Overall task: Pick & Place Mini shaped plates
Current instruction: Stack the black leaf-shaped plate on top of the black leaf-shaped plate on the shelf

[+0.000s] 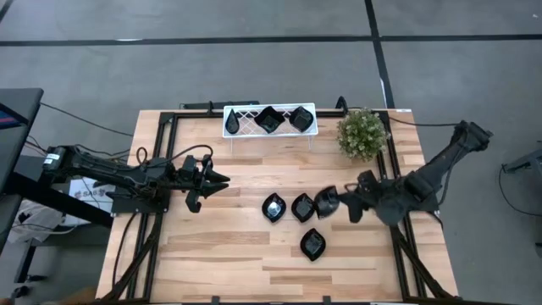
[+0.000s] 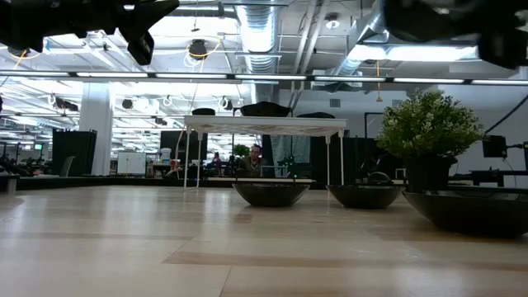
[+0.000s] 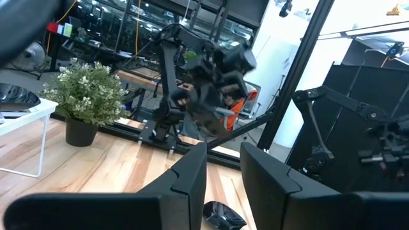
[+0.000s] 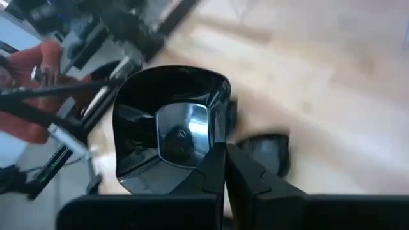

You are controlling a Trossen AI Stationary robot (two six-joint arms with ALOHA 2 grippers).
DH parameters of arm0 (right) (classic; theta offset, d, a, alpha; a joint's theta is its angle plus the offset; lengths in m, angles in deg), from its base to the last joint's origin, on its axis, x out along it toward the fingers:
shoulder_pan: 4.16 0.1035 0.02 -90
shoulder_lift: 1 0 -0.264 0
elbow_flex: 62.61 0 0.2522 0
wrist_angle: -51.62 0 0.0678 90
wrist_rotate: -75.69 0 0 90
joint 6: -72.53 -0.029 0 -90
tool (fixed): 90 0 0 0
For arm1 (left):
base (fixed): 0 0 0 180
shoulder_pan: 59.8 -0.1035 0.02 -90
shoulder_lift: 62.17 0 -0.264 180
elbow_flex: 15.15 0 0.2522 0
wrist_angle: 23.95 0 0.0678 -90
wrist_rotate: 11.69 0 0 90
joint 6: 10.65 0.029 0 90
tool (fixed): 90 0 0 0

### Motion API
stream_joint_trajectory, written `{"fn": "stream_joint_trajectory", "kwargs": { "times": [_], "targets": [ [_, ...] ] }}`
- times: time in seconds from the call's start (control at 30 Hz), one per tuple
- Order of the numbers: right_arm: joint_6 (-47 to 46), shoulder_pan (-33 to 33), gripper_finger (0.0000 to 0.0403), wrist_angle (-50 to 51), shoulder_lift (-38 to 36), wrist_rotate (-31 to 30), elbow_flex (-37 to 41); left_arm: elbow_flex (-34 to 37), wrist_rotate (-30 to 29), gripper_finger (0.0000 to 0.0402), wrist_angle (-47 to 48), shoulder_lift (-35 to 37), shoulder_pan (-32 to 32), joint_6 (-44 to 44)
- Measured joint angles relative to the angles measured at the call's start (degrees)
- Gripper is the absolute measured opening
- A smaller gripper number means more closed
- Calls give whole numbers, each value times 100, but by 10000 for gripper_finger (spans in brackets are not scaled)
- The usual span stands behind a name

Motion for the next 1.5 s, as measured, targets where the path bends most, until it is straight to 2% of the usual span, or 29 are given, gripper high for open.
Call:
{"fn": "stream_joint_trajectory", "kwargs": {
  "times": [0.2,0.33,0.5,0.7,1.0,1.2,1.4,1.5],
  "targets": [
    [2194,-1140,0,-82,-83,74,-619,2,0,97,-3,0,-1,0],
    [3638,-1913,0,-79,-71,379,-1163,2,0,97,-7,0,-2,0],
    [5126,-2880,0,-36,-15,823,-1742,1,0,97,-14,0,-1,0],
    [6696,-4045,0,-38,243,1663,-2281,2,0,97,-28,2,0,0],
    [7957,-5733,0,-34,1105,3160,-2751,2,0,97,-33,2,0,2],
    [8134,-6767,0,50,1826,4391,-3134,0,0,97,-40,1,-2,0],
    [8134,-7581,0,568,2675,5273,-3777,0,0,97,-42,1,-2,0],
    [8132,-7879,0,906,3132,5526,-4115,2,0,97,-42,0,-2,0]
  ]
}}
